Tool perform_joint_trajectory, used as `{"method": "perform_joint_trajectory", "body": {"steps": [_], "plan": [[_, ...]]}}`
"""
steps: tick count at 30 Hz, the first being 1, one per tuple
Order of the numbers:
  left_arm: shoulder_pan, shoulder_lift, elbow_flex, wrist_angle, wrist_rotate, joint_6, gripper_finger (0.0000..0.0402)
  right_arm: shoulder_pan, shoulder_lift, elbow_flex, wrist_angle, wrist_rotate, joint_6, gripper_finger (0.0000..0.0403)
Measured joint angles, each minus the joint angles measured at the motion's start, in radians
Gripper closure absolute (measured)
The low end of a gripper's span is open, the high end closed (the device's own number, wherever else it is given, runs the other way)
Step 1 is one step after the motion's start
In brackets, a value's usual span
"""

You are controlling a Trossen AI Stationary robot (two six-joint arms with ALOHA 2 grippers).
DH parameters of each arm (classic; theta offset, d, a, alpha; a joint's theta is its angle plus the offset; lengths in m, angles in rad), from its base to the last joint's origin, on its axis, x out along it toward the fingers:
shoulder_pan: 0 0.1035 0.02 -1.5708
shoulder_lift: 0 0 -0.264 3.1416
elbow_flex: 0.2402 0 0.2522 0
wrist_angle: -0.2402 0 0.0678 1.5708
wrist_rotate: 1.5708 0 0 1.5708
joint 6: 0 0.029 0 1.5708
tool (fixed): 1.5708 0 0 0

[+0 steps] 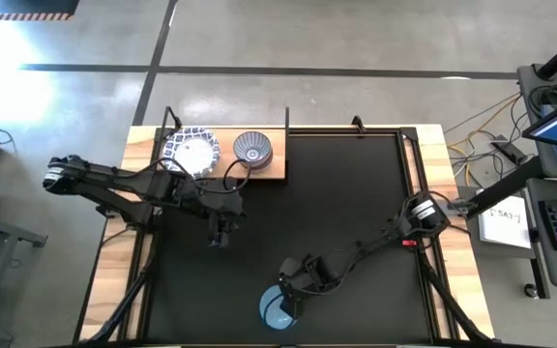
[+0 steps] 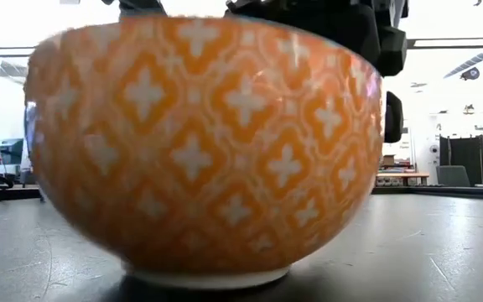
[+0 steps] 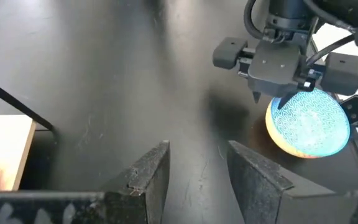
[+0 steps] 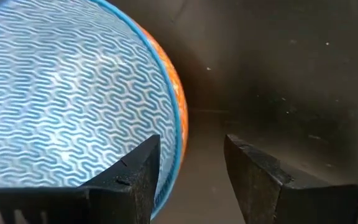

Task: Place and stack bowls onto a shelf
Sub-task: Stack the blue patterned bowl on top of the dark blue patterned bowl on the shelf

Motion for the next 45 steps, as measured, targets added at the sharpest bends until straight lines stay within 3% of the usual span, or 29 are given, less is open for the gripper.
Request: {"method": "perform_joint_trajectory", "body": {"steps": [5,12,20,24,30,38,42,45], "plan": [[0.000,0.000,0.000,-0.019,0.018,-0.072,0.0261,-0.010,-0.001,-0.004,0.003,-0.001,-0.035,0.0284],[0.001,0.013,0.000,-0.060,0.148,-0.093,0.0261,-0.032,-0.005,0.010,-0.001,-0.026,-0.138,0.0381],[0.002,0.058,0.000,-0.053,0.158,-0.057,0.0261,-0.080,-0.041,0.033,-0.103,-0.024,-0.239,0.0389],[0.001,0.075,0.000,-0.014,0.083,0.015,0.0261,-0.120,-0.104,0.034,-0.174,0.037,-0.290,0.0389],[0.001,0.079,0.000,0.088,-0.148,0.137,0.0260,-0.189,-0.218,0.037,-0.253,0.243,-0.376,0.0390],[0.002,0.079,0.000,0.222,-0.468,0.254,0.0260,-0.239,-0.308,0.037,-0.284,0.687,-0.531,0.0390],[0.003,0.079,0.000,0.321,-0.545,0.318,0.0260,-0.255,-0.321,0.037,-0.278,0.896,-0.596,0.0390],[0.005,0.079,0.000,0.388,-0.585,0.352,0.0260,-0.267,-0.326,0.037,-0.269,0.985,-0.641,0.0390]]}}
